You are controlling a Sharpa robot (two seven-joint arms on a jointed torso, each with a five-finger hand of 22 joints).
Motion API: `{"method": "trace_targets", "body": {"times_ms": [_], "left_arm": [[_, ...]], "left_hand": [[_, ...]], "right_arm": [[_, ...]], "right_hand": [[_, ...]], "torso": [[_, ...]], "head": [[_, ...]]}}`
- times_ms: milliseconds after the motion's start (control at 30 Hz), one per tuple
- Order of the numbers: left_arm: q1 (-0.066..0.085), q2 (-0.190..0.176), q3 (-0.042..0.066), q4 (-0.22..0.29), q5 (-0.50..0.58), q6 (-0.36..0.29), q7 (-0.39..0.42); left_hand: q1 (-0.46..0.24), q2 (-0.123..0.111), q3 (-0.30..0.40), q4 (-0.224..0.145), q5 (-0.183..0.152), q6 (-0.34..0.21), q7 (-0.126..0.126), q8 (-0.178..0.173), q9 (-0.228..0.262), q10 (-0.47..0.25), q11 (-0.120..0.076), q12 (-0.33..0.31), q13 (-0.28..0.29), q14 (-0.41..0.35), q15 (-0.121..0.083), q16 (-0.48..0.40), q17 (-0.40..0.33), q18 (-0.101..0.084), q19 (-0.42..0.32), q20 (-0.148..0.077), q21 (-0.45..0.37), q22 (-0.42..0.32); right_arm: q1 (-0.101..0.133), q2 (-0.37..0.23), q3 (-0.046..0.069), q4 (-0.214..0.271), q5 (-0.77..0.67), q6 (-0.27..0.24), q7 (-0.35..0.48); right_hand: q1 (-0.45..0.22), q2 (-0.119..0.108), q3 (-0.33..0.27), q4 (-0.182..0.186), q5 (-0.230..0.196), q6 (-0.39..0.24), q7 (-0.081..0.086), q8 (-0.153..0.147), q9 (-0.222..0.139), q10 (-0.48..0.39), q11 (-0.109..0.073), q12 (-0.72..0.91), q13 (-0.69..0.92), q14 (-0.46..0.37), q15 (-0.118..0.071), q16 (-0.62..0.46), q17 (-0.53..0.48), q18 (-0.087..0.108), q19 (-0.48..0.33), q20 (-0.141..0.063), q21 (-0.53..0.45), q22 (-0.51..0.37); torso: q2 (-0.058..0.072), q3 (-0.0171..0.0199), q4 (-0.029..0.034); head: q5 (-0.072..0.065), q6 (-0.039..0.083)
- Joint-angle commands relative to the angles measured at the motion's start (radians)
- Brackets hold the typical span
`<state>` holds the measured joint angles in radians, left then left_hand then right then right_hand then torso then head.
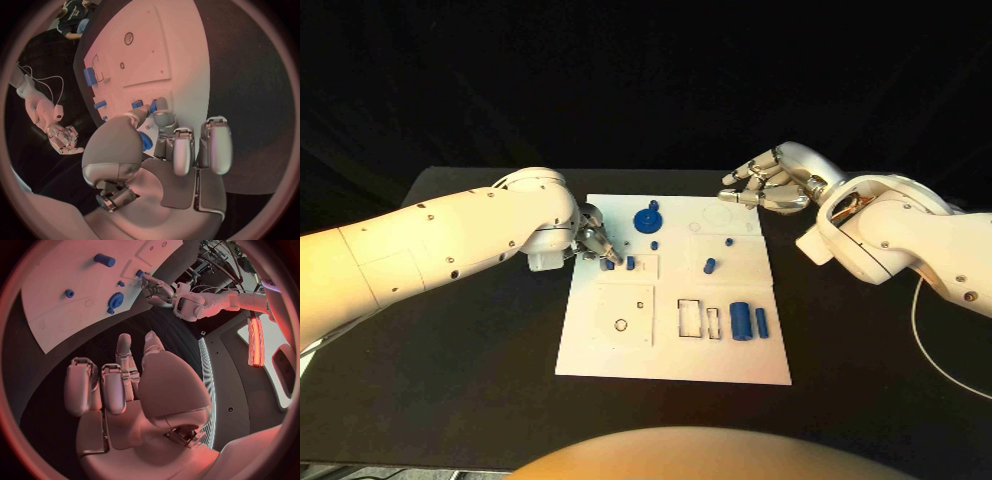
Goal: Assemble the parts on the task board
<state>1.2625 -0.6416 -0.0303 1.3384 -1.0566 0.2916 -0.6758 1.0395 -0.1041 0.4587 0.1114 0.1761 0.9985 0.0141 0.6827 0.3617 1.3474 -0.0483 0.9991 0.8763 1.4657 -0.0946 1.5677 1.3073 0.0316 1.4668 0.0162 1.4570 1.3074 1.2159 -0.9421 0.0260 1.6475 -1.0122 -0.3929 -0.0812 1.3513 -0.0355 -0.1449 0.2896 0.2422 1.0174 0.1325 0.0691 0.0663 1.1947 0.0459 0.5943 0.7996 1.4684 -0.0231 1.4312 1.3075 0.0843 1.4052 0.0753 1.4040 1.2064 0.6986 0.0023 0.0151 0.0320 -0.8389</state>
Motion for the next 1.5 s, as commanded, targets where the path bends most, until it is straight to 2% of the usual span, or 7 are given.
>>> {"method": "trace_targets", "body": {"times_ms": [33,533,800,967,1100,1233,1500], "left_arm": [[-0.008,-0.004,-0.005,-0.003,-0.015,0.014,-0.057],[-0.006,-0.054,0.017,0.041,0.031,-0.208,0.015],[-0.004,-0.059,0.02,0.028,0.209,-0.36,0.141],[-0.004,-0.052,0.014,0.022,0.2,-0.411,0.311],[-0.007,-0.032,0.003,0.013,0.106,-0.444,0.485],[-0.022,-0.003,-0.006,-0.003,-0.056,-0.483,0.628],[-0.044,0.042,-0.017,-0.025,-0.318,-0.478,0.64]], "left_hand": [[-0.029,-0.008,-0.039,0.021,-0.007,0.003,0.009,-0.004,-0.003,0.01,0.003,0.01,0.005,0.105,-0.004,0.003,0.264,-0.005,0.068,-0.005,0.009,0.193],[-0.048,-0.007,-0.263,0.136,-0.04,0.007,0.004,0.0,-0.016,0.012,-0.002,0.021,0.018,0.105,-0.011,0.003,0.264,-0.005,0.068,-0.012,0.006,0.195],[-0.043,-0.006,-0.391,0.181,-0.081,-0.085,0.04,-0.021,-0.029,-0.14,0.03,-0.181,-0.201,0.093,0.012,-0.025,0.224,0.039,0.0,0.006,-0.194,0.075],[0.098,0.021,-0.432,0.148,-0.077,-0.226,0.115,-0.075,-0.063,-0.337,0.102,-0.291,-0.274,-0.111,0.075,-0.397,-0.201,0.133,-0.25,0.058,-0.804,-0.293],[0.306,0.042,-0.39,0.068,-0.075,-0.286,0.142,-0.134,-0.107,-0.474,0.138,-0.398,-0.355,-0.314,0.109,-0.698,-0.496,0.141,-0.33,0.091,-0.948,-0.389],[0.478,0.031,-0.283,-0.015,-0.074,-0.264,0.137,-0.234,-0.177,-0.484,0.147,-0.543,-0.502,-0.33,0.117,-0.766,-0.564,0.152,-0.326,0.099,-1.01,-0.444],[0.448,-0.017,-0.279,-0.028,-0.084,-0.17,0.125,-0.355,-0.251,-0.442,0.151,-0.658,-0.662,-0.193,0.111,-0.679,-0.549,0.152,-0.214,0.099,-1.017,-0.479]], "right_arm": [[-0.001,0.0,0.0,0.001,0.0,0.008,0.008],[-0.002,-0.002,0.0,-0.001,0.0,0.012,0.01],[-0.002,0.0,0.0,-0.003,0.001,0.015,0.009],[-0.002,-0.001,0.0,-0.004,0.001,0.015,0.009],[-0.002,0.0,0.0,-0.006,0.001,0.014,0.009],[-0.002,0.001,-0.001,-0.006,0.001,0.014,0.009],[-0.002,0.002,-0.001,-0.004,0.001,0.016,0.01]], "right_hand": [[-0.01,0.0,-0.006,-0.001,0.004,0.003,0.001,-0.001,0.001,0.001,0.002,0.002,-0.002,0.064,-0.005,-0.005,0.089,-0.01,-0.006,0.002,-0.006,-0.001],[-0.013,0.002,-0.008,-0.001,0.006,0.003,0.001,-0.001,0.001,0.001,0.002,0.003,-0.001,0.064,-0.004,-0.007,0.088,-0.009,-0.007,0.003,-0.008,-0.003],[-0.013,0.002,-0.008,-0.001,0.006,0.003,0.001,-0.001,0.001,0.001,0.002,0.003,-0.001,0.064,-0.004,-0.007,0.088,-0.009,-0.007,0.003,-0.008,-0.003],[-0.014,0.003,-0.009,-0.001,0.007,0.003,0.001,-0.001,0.001,0.001,0.002,0.003,-0.001,0.064,-0.004,-0.008,0.087,-0.009,-0.007,0.003,-0.008,-0.003],[-0.007,0.01,-0.007,-0.006,0.013,0.003,0.001,-0.001,0.001,-0.001,0.001,0.003,-0.002,0.064,-0.005,-0.008,0.087,-0.009,-0.007,0.003,-0.008,-0.004],[0.001,0.016,-0.006,-0.009,0.018,0.003,0.0,0.0,0.001,-0.002,0.001,0.003,-0.002,0.063,-0.005,-0.009,0.086,-0.009,-0.008,0.003,-0.009,-0.005],[0.004,0.017,-0.006,-0.01,0.02,0.003,0.0,0.0,0.001,-0.003,0.001,0.003,-0.002,0.063,-0.005,-0.009,0.086,-0.009,-0.008,0.003,-0.009,-0.005]], "torso": [[0.0,-0.0002,-0.0003],[-0.001,0.0011,0.0008],[0.0,0.0016,-0.0013],[0.0,0.0018,-0.0008],[0.001,-0.0006,-0.001],[0.001,0.0001,-0.0012],[0.001,0.0012,-0.0011]], "head": [[-0.001,0.002],[-0.004,0.005],[-0.008,0.008],[-0.01,0.011],[-0.014,0.019],[-0.017,0.023],[-0.021,0.028]]}}
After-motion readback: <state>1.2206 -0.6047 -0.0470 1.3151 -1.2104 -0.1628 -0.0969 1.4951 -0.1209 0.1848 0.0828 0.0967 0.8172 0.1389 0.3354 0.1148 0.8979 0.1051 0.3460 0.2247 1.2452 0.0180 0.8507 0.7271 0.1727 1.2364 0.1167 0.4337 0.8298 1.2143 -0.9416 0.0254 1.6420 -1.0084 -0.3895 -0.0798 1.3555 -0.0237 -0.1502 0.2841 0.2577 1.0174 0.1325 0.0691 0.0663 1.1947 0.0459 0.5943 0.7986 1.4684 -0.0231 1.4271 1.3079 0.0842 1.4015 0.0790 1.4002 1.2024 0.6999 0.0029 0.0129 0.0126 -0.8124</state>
